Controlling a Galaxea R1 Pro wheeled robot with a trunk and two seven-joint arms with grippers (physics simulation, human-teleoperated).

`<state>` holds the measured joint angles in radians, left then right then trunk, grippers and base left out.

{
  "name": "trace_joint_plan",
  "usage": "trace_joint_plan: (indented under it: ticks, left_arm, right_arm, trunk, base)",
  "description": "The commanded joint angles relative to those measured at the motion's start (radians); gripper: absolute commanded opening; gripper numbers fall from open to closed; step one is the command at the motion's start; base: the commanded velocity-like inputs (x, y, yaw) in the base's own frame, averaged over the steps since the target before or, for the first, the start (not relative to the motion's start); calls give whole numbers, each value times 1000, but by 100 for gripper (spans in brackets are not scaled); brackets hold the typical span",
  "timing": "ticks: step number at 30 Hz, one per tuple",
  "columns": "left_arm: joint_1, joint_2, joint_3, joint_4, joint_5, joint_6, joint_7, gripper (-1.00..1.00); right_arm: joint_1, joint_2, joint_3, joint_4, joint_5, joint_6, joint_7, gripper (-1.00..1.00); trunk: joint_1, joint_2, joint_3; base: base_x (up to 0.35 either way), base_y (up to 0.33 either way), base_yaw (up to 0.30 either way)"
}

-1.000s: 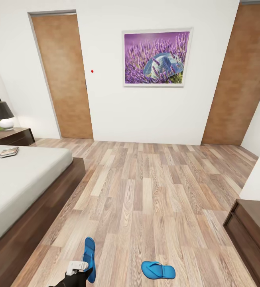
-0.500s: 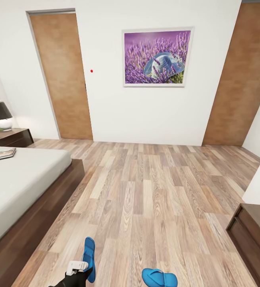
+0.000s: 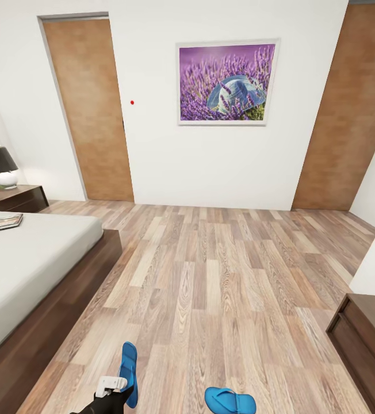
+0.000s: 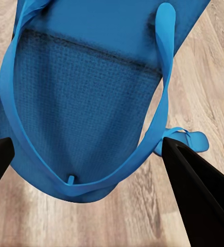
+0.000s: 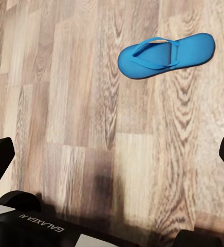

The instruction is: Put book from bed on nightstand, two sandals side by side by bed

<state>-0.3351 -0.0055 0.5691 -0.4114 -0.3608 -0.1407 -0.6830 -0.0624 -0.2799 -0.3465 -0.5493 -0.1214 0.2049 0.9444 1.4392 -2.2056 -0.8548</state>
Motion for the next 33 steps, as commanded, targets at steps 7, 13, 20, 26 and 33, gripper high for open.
trace_joint_plan:
  ticks: [7, 13, 20, 26, 33]
  left_arm:
    - [-1, -1, 8, 0, -10, -7, -6, -100]
    - [-1, -1, 9, 0, -10, -8, -3, -100]
    - [-1, -1, 9, 0, -10, -8, -3, -100]
    - [-1, -1, 9, 0, -10, -7, -4, -100]
    - [-1, -1, 9, 0, -10, -7, -4, -100]
  right_arm:
    - [-1, 0, -2, 0, -7, 10, 4, 100]
    - [-1, 0, -2, 0, -7, 10, 4, 100]
    - [-1, 0, -2, 0, -7, 10, 4, 100]
    - [-1, 0, -2, 0, -7, 10, 4, 100]
    - [-1, 0, -2, 0, -7, 11, 4, 100]
  trunk:
    - [0, 0, -1]
    - [0, 0, -1]
    - [0, 0, -1]
    - [0, 0, -1]
    - [0, 0, -1]
  base:
    - [0, 0, 0]
    - [89, 0, 0]
    - [39, 0, 0]
    - [30, 106, 0]
    - [8, 33, 0]
